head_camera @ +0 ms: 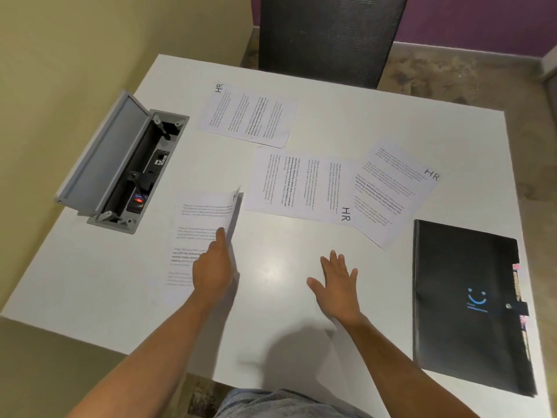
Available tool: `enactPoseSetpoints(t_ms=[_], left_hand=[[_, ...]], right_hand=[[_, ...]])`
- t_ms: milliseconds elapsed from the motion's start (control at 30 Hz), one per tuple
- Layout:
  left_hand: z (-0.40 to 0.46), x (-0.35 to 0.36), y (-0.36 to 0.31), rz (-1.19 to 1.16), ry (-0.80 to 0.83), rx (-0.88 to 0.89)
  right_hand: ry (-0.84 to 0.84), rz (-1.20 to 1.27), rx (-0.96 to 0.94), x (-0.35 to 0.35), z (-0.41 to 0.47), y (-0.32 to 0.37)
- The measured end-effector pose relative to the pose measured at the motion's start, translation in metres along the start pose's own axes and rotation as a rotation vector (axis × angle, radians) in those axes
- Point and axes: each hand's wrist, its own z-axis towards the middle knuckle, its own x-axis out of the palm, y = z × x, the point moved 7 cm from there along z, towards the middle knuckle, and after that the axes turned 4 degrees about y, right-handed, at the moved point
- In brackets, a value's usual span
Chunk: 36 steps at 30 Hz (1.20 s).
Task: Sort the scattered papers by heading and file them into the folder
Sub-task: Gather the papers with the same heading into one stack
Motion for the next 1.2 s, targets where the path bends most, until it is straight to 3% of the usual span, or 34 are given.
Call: enactPoseSetpoints(t_ms=[133, 333, 500, 567, 667, 800, 1033, 1200], left_hand=[[-0.024, 0.003, -0.049, -0.056, 0.058, 0.079], [-0.064, 0.020, -0.130, -0.021, 0.230, 0.359], [-0.074, 0.036, -0.160, -0.129, 0.476, 0.583], [-0.061, 0.032, -0.156, -0.230, 0.452, 0.574], [-0.023, 0.020, -0.145, -0.248, 0.260, 0.611], [0.046, 0.021, -0.145, 0.016, -0.003, 0.715], [0.113, 0.047, -0.167, 0.411, 0.203, 0.742], [0.118, 0.041, -0.180, 0.430, 0.113, 0.852]], right_hand=[[-0.060, 0.657, 0.052, -0.011, -0.004, 0.021], [0.124, 1.292, 0.086, -0.008, 0.000, 0.043], [-0.086, 1.213, 0.168, -0.017, 0.009, 0.006], [-0.103, 1.173, 0.245, -0.015, 0.008, -0.018], [-0.150, 1.209, 0.284, -0.018, -0.004, -0.047], [-0.229, 1.225, 0.302, -0.024, -0.033, -0.076], [-0.339, 1.301, 0.438, -0.006, -0.071, -0.113], [-0.374, 1.317, 0.471, 0.007, -0.086, -0.125]])
